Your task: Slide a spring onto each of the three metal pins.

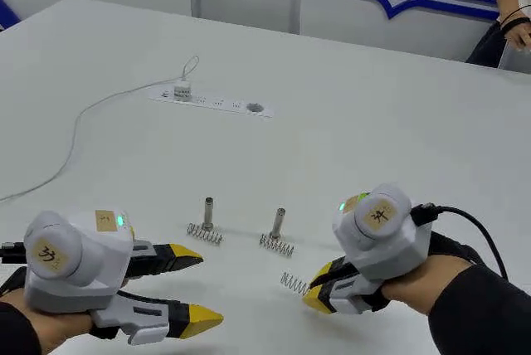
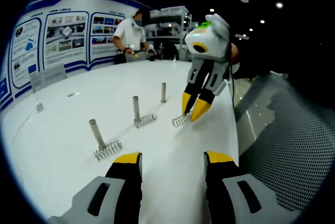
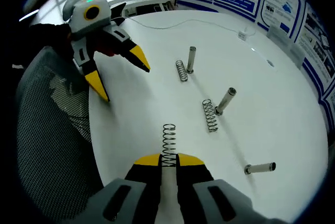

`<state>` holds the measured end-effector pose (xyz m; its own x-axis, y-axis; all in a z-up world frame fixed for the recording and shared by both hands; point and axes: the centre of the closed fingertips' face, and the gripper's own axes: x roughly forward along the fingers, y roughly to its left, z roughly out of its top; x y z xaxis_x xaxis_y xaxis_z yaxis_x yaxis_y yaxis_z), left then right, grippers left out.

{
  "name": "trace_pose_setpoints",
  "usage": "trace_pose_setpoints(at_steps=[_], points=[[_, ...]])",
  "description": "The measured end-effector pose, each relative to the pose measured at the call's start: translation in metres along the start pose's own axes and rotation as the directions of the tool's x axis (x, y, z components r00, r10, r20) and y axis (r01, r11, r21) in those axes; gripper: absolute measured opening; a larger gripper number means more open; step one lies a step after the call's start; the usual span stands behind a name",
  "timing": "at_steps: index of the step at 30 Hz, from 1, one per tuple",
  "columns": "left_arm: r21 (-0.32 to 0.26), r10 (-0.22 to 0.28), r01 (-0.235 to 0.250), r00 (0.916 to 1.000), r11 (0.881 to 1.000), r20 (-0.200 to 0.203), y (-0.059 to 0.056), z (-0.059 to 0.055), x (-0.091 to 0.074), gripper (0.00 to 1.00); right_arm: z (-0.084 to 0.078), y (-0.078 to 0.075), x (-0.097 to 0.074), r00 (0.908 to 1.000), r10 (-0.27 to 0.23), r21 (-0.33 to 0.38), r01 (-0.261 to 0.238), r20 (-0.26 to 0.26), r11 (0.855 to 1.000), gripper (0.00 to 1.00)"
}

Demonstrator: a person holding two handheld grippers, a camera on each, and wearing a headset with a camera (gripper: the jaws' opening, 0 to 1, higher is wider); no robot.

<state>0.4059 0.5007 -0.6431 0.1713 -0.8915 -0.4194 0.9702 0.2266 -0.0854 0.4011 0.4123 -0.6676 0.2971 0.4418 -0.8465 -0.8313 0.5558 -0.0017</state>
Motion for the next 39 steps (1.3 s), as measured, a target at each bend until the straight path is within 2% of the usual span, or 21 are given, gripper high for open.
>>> trace_pose_setpoints(at_steps=[3,7,11,17,21,26,29,39], points=[[0.015,-0.016,0.016,0.9999,1.000,-0.004,-0.004,0.000,0.003,0.47,0.011,0.012,0.002,0.9992,0.037,-0.057,-0.036,0.017,0.998,0.12],[0.044,-0.040,0.041,0.9991,0.998,-0.013,-0.010,0.001,0.006,0.41,0.022,0.028,0.003,0.9960,0.084,-0.137,-0.079,0.030,0.987,0.12],[0.070,-0.062,0.063,0.9979,0.996,-0.020,-0.016,0.001,0.008,0.38,0.028,0.037,0.003,0.9941,0.105,-0.210,-0.097,0.026,0.973,0.12],[0.109,-0.088,0.090,0.9959,0.990,-0.021,-0.023,0.006,0.011,0.30,0.038,0.046,0.001,0.9908,0.132,-0.272,-0.118,0.032,0.955,0.12],[0.121,-0.104,0.105,0.9944,0.987,-0.016,-0.028,0.009,0.012,0.26,0.040,0.053,0.001,0.9895,0.142,-0.327,-0.125,0.027,0.936,0.12],[0.144,-0.126,0.127,0.9919,0.981,-0.021,-0.035,0.009,0.014,0.21,0.040,0.058,0.001,0.9892,0.145,-0.369,-0.125,0.025,0.921,0.12],[0.165,-0.137,0.139,0.9902,0.976,-0.024,-0.038,0.009,0.014,0.13,0.038,0.060,0.001,0.9889,0.148,-0.386,-0.133,0.011,0.913,0.12],[0.173,-0.163,0.167,0.9860,0.971,-0.036,-0.043,0.008,0.015,0.13,0.044,0.066,-0.004,0.9866,0.160,-0.413,-0.133,0.031,0.901,0.12]])
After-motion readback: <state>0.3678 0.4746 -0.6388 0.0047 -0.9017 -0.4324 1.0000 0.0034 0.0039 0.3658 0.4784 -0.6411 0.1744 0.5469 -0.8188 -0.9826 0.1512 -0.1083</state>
